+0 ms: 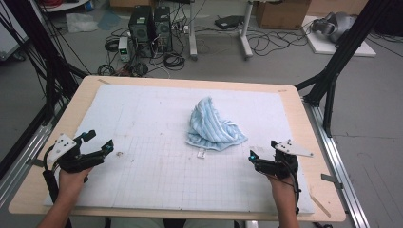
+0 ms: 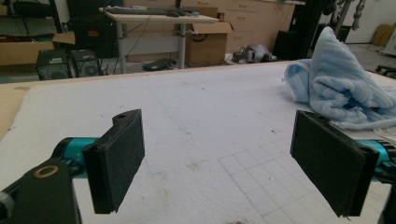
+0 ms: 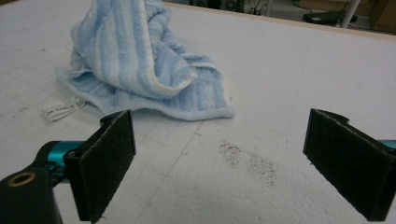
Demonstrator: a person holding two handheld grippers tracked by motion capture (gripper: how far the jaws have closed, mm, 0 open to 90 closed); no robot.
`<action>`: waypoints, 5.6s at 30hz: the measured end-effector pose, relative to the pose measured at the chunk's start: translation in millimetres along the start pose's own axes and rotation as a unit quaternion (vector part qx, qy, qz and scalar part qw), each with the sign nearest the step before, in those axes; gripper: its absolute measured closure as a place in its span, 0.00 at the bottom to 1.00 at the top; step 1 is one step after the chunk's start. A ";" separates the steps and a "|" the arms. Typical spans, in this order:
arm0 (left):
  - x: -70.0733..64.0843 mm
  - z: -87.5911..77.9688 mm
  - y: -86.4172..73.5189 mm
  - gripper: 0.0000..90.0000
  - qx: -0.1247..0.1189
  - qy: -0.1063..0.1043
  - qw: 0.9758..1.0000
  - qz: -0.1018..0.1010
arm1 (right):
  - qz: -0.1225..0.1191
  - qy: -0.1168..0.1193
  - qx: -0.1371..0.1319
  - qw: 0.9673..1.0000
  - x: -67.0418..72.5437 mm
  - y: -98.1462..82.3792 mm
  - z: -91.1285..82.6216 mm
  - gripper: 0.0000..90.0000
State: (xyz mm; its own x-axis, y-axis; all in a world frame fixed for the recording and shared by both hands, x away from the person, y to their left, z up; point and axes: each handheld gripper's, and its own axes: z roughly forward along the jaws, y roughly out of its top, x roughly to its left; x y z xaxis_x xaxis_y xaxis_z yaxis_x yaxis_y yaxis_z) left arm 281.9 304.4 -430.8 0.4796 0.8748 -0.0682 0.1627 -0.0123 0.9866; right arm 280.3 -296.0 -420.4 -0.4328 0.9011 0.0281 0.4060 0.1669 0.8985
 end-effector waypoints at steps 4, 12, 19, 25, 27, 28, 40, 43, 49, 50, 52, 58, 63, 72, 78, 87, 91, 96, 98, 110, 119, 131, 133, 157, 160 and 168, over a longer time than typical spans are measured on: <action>-1.5 4.5 0.3 0.20 -0.002 -0.006 1.000 0.000 | 0.005 -0.003 0.001 1.000 -1.3 -2.8 -2.2 0.09; -3.4 14.0 -1.5 0.20 0.004 -0.010 1.000 0.000 | 0.024 -0.006 -0.003 1.000 -10.1 -8.6 -7.6 0.09; -1.3 17.2 -0.8 0.20 0.003 -0.012 1.000 0.001 | 0.025 -0.004 0.000 1.000 -8.1 -12.0 -12.5 0.09; 3.9 17.1 -1.6 0.21 0.004 -0.011 1.000 0.002 | 0.041 0.010 -0.002 0.999 -4.2 -11.1 -12.7 0.09; 4.4 16.8 -1.4 0.21 0.003 -0.013 1.000 0.000 | 0.033 0.012 0.000 0.999 -0.6 -9.5 -12.7 0.09; 4.8 17.5 -1.4 0.21 0.002 -0.013 1.000 0.000 | 0.029 0.014 0.000 0.999 0.4 -8.7 -12.0 0.09; 3.1 17.8 -3.7 0.21 0.009 -0.018 1.000 0.003 | -0.022 0.056 0.011 0.998 29.4 12.0 6.2 0.09; 3.8 17.0 -4.1 0.21 0.008 -0.017 1.000 -0.001 | -0.039 0.078 0.007 0.996 43.3 22.5 12.0 0.09; 4.8 15.6 -3.8 0.21 0.006 -0.015 1.000 -0.002 | -0.056 0.109 0.002 0.992 59.9 41.6 22.1 0.09; 4.9 15.8 -3.9 0.21 0.006 -0.016 1.000 -0.001 | -0.058 0.113 0.002 0.992 61.7 45.1 24.6 0.09; 4.6 16.1 -3.8 0.21 0.006 -0.017 1.000 -0.003 | -0.061 0.124 0.003 0.990 66.2 53.8 32.0 0.09; 2.8 18.3 -4.1 0.21 0.008 -0.020 1.000 -0.003 | -0.089 0.137 0.011 0.987 77.7 72.9 48.8 0.09; 2.2 19.2 -4.0 0.21 0.009 -0.022 1.000 -0.002 | -0.134 0.136 0.035 0.981 89.6 94.5 78.0 0.16; 3.4 20.1 -4.5 0.21 0.009 -0.021 1.000 -0.007 | -0.169 0.090 0.109 0.975 97.1 101.9 132.1 0.19; 2.4 21.0 -4.6 0.21 0.011 -0.024 1.000 -0.006 | -0.206 0.033 0.168 0.963 99.2 95.4 170.8 0.16; 3.1 21.3 -5.0 0.22 0.012 -0.022 1.000 -0.008 | -0.126 0.042 0.223 0.966 84.7 86.8 192.9 0.46; 3.5 22.1 -4.9 0.22 0.013 -0.022 1.000 -0.009 | -0.111 0.058 0.233 0.964 89.4 89.2 183.3 0.62; 4.4 22.6 -4.6 0.22 0.013 -0.021 1.000 -0.011 | -0.077 0.110 0.235 0.963 102.3 90.4 175.2 0.68; 5.2 22.3 -4.5 0.22 0.012 -0.020 1.000 -0.011 | -0.061 0.132 0.239 0.960 110.4 89.5 172.7 0.69; 12.2 17.8 -3.8 0.22 0.004 -0.007 1.000 -0.018 | 0.047 0.300 0.196 0.933 166.4 88.0 169.9 0.60; 14.8 14.8 -4.5 0.22 0.004 -0.001 1.000 -0.021 | -0.019 0.186 0.162 0.969 142.1 95.9 161.0 0.28; 9.4 19.6 -4.8 0.22 0.009 -0.011 1.000 -0.015 | -0.121 0.185 0.136 0.966 133.6 114.0 159.3 0.87; 9.5 19.9 -5.1 0.22 0.011 -0.011 1.000 -0.014 | -0.120 0.156 0.107 0.975 130.0 120.9 159.1 0.88; 8.6 20.2 -5.8 0.23 0.013 -0.014 1.000 -0.013 | -0.041 -0.036 0.064 0.996 76.0 135.5 172.1 0.51; 8.4 19.9 -5.7 0.22 0.013 -0.013 1.000 -0.012 | -0.056 -0.011 0.063 0.996 82.5 122.1 160.0 0.51; 9.4 19.5 -5.5 0.23 0.012 -0.010 1.000 -0.013 | -0.069 0.099 0.095 0.988 103.2 67.2 116.9 0.63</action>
State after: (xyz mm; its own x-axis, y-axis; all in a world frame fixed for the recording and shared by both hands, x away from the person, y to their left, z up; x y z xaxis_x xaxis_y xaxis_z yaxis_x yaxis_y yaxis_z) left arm 302.3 303.3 -439.8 0.4919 0.8652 -0.0971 0.1951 -0.0008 0.9808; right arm 357.0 -144.9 -408.4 -0.6362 0.7714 0.0135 0.4673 0.3713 0.8024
